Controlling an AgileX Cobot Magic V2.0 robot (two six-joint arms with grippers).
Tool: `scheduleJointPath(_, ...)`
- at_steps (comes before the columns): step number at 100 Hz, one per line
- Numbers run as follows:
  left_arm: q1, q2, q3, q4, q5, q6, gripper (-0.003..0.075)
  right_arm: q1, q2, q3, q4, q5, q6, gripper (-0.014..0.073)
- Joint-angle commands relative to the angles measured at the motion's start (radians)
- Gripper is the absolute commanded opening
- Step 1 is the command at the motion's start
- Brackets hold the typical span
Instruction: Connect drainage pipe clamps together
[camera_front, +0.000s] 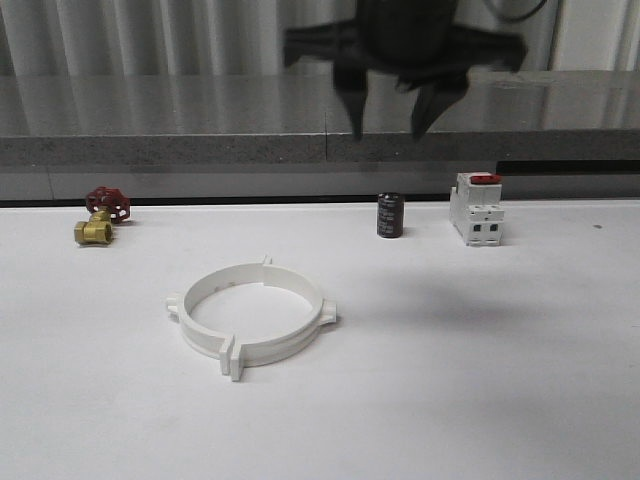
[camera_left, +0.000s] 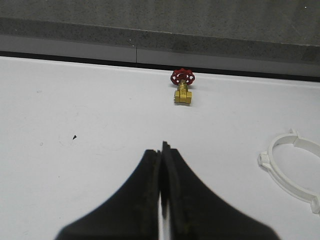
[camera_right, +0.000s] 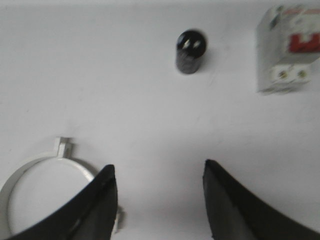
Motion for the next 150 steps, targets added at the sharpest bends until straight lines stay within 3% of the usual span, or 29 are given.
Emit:
scheduleJointPath(1,0.002,0.006,-0.027,0.007,-0.071,0.002,-0.002,-0.048,-0.129,-0.004,-0.063,0.013,-0.064,0.0404)
scheduleJointPath(43,0.002,0.006,-0.027,0.007,-0.071,0.002,-0.002,-0.325,-0.58,0.367,-0.107,-0.001,-0.116,0.0404)
scheduleJointPath(79,0.002,0.006,-0.027,0.007,-0.071,0.002,-0.002,-0.356,-0.986,0.757,-0.044,-0.019,-0.116,0.0401)
scheduleJointPath(86,0.002,0.006,-0.027,0.007,-0.071,0.002,-0.002,-0.356,-1.061,0.809,-0.042,-0.015,-0.116,0.0358)
scheduleJointPath(93,0.002,0.006,-0.027,0.007,-0.071,0.002,-0.002,-0.356,-1.13,0.851,-0.042,-0.015,-0.116,0.026)
scheduleJointPath(110,0.002,0.006,-0.027,0.007,-0.071,0.002,-0.002,-0.356,-1.238,0.898,-0.051,-0.016,-0.116,-0.007)
scheduleJointPath(150,0.002,0.006,-0.027,0.007,-0.071,0.002,-0.002,-0.356,-1.257,0.902,-0.064,-0.012,-0.116,-0.0067)
